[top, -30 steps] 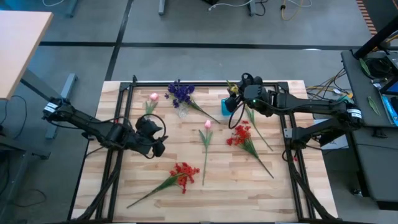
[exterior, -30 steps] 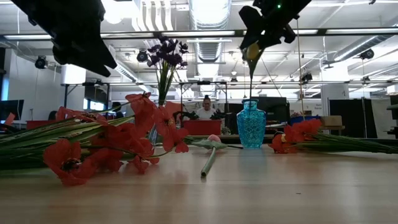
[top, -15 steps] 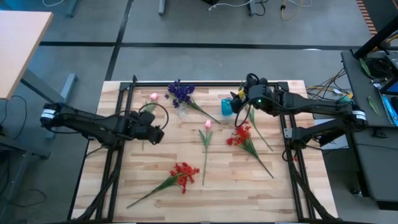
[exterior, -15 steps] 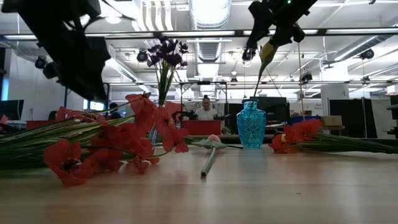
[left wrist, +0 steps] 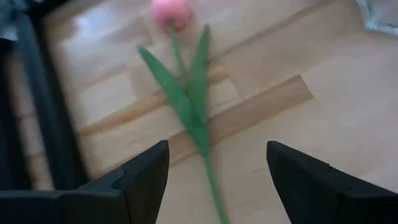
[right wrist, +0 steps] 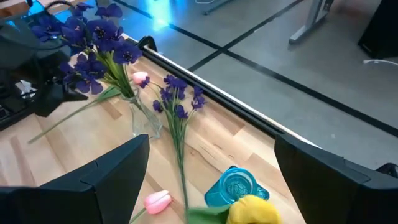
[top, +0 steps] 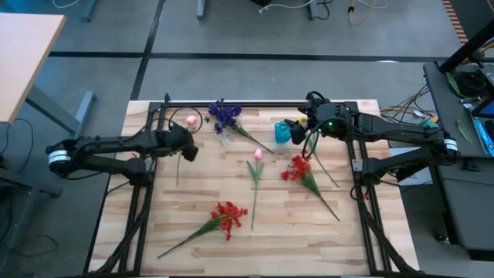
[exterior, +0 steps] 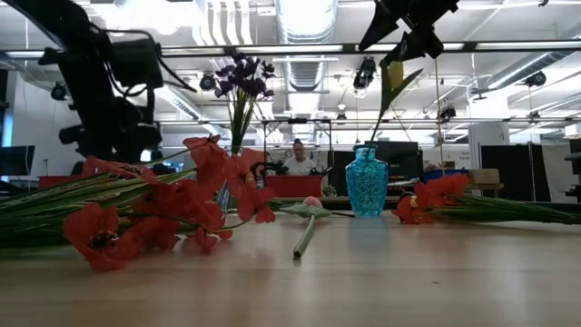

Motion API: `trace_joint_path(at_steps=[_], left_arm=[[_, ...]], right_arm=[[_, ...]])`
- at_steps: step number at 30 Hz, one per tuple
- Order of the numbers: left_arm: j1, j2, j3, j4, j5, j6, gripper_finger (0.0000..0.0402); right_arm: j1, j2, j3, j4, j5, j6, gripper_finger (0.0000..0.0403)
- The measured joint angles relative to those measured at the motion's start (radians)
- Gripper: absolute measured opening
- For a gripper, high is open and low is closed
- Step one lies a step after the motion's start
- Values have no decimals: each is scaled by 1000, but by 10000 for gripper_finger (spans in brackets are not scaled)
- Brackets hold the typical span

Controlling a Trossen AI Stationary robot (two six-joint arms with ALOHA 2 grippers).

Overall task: Sort flowers into vase by color
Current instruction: Put the top pink flower into the blue vase

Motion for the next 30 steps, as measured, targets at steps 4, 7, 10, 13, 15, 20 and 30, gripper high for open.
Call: trace_joint_path(at_steps=[4, 7, 10, 13, 15, 20, 30], left_arm=[[93, 16, -43, 106, 49, 84, 247], [137, 45, -53, 128, 49, 110, 246], [154, 84, -53, 142, 49, 128, 246], [155, 136, -53, 180, 50, 149, 246], [155, 176, -53, 191, 50, 150, 244], [154, 273, -47, 229, 48, 146, 212], [152, 279, -51, 237, 55, 115, 19]], right_arm=[[0, 0, 0, -1, 0, 0, 336], [0, 0, 0, -1, 0, 0, 336], [0, 0, 0, -1, 0, 0, 336], [0, 0, 1, -1, -1, 0, 336], [0, 0, 1, -1, -2, 0, 336], [0, 0, 1, -1, -31, 7, 336], [3, 0, 1, -1, -80, 28, 336]])
